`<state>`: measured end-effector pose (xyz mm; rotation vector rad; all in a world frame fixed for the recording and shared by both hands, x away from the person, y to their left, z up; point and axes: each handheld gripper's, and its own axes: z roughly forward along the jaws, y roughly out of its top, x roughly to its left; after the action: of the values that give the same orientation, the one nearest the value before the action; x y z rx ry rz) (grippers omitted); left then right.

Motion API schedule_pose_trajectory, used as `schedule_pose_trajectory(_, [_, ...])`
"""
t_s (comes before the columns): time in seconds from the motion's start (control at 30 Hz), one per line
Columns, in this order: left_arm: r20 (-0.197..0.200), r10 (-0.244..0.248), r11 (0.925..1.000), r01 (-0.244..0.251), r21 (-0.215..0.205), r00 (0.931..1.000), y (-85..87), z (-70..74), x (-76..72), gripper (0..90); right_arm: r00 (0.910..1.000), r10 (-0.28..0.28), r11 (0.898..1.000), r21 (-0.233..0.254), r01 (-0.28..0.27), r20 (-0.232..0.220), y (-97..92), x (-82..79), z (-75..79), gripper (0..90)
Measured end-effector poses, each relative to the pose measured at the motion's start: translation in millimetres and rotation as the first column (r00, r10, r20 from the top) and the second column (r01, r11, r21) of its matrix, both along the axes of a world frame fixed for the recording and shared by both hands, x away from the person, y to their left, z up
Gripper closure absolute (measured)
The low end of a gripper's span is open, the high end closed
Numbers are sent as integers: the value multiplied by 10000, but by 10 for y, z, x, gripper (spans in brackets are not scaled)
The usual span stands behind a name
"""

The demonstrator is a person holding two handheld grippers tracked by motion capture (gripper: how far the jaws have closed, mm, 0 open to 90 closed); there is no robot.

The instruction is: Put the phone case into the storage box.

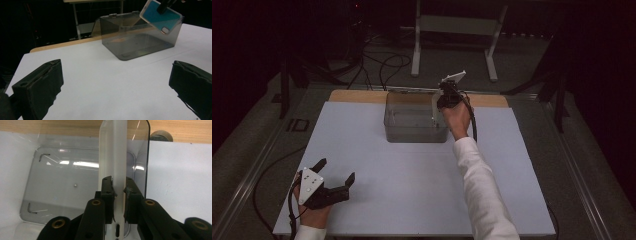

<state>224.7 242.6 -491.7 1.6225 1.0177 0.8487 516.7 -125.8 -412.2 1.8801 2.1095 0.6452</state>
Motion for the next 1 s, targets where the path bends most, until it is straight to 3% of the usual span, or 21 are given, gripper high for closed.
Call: schedule_pose_trajectory(1.0, [15,9,10000,-9,5,10000,1,0,-7,2,9992,-141,9987,-489,123,-361,19,52,-228,806])
